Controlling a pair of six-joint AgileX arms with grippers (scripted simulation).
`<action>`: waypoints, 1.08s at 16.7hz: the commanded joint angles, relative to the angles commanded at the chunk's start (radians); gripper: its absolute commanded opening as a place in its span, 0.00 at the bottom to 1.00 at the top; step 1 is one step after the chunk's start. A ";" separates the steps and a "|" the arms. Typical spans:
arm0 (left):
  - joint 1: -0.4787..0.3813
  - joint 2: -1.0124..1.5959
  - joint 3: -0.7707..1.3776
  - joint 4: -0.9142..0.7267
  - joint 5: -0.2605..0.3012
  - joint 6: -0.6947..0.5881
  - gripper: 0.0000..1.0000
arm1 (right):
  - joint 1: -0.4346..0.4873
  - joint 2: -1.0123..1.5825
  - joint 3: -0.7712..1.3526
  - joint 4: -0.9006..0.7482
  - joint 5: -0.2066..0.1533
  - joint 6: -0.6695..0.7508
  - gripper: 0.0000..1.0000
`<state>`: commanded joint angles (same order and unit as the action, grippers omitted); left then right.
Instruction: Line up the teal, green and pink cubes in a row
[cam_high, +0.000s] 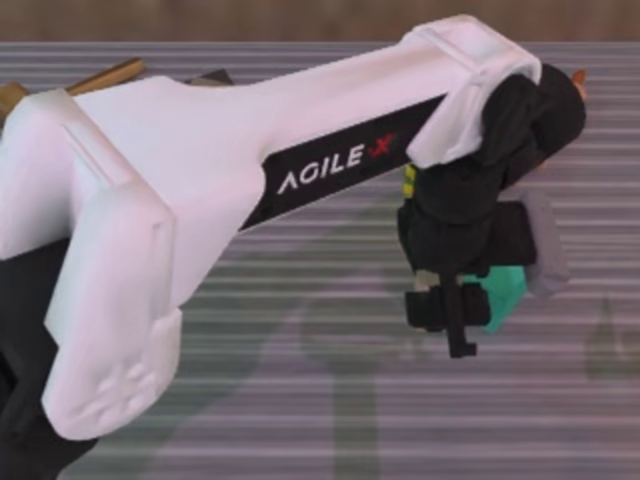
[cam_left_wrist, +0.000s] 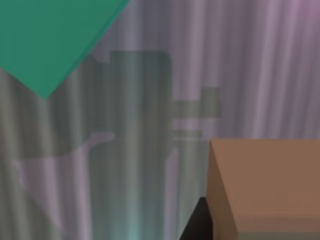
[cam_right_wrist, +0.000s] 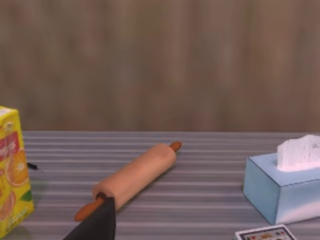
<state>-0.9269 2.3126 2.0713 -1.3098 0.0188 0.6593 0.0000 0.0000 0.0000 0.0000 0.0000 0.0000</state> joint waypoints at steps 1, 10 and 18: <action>0.000 0.000 0.000 0.000 0.000 0.000 0.00 | 0.000 0.000 0.000 0.000 0.000 0.000 1.00; -0.002 0.049 -0.162 0.214 -0.001 -0.004 0.00 | 0.000 0.000 0.000 0.000 0.000 0.000 1.00; -0.004 0.057 -0.181 0.237 0.001 -0.003 0.23 | 0.000 0.000 0.000 0.000 0.000 0.000 1.00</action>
<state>-0.9309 2.3692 1.8908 -1.0726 0.0193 0.6560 0.0000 0.0000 0.0000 0.0000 0.0000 0.0000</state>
